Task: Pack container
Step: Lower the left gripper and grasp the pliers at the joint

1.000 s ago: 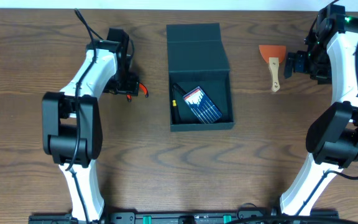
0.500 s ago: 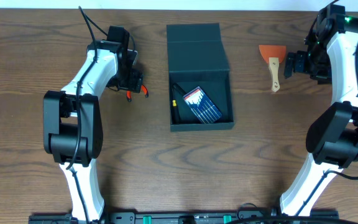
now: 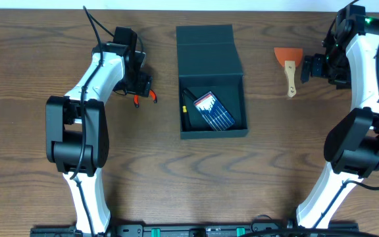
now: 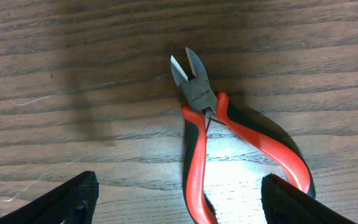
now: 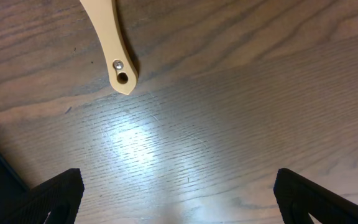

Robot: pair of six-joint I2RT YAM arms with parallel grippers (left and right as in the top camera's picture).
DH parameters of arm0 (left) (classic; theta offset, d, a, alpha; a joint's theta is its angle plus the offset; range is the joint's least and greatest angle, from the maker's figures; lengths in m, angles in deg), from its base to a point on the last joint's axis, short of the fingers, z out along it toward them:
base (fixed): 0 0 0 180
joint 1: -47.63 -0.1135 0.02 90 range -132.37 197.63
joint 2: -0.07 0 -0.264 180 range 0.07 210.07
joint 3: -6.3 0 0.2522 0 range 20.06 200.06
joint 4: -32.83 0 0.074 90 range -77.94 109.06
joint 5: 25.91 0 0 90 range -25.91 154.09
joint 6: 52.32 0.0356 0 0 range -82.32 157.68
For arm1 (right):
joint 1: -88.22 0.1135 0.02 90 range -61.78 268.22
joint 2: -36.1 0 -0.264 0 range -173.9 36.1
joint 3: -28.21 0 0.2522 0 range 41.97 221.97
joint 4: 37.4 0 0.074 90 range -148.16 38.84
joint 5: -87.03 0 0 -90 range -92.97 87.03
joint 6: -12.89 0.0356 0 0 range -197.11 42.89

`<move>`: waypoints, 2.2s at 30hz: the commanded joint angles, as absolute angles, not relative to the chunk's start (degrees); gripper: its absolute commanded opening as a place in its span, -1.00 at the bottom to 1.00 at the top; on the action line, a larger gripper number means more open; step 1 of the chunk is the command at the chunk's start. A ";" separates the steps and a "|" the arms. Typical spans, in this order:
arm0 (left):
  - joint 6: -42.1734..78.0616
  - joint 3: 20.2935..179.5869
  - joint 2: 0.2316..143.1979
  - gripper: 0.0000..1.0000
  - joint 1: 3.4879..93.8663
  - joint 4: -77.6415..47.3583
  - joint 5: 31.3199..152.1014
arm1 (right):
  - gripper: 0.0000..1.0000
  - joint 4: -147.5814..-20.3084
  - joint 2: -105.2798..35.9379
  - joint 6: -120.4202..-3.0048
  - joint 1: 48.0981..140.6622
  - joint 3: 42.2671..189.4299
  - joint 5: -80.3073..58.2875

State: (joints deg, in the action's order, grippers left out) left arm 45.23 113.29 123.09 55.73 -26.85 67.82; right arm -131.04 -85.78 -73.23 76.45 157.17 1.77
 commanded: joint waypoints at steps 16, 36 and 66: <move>44.49 108.36 124.38 0.64 55.94 -23.39 67.91 | 0.98 -131.10 -85.89 -73.52 76.25 157.06 1.94; 44.47 108.25 126.08 0.64 55.94 -21.67 67.08 | 0.99 -131.10 -85.89 -73.52 76.25 157.06 1.94; 42.96 108.38 127.29 -0.89 55.97 -23.52 69.72 | 0.99 -131.10 -85.89 -73.52 76.25 157.06 1.92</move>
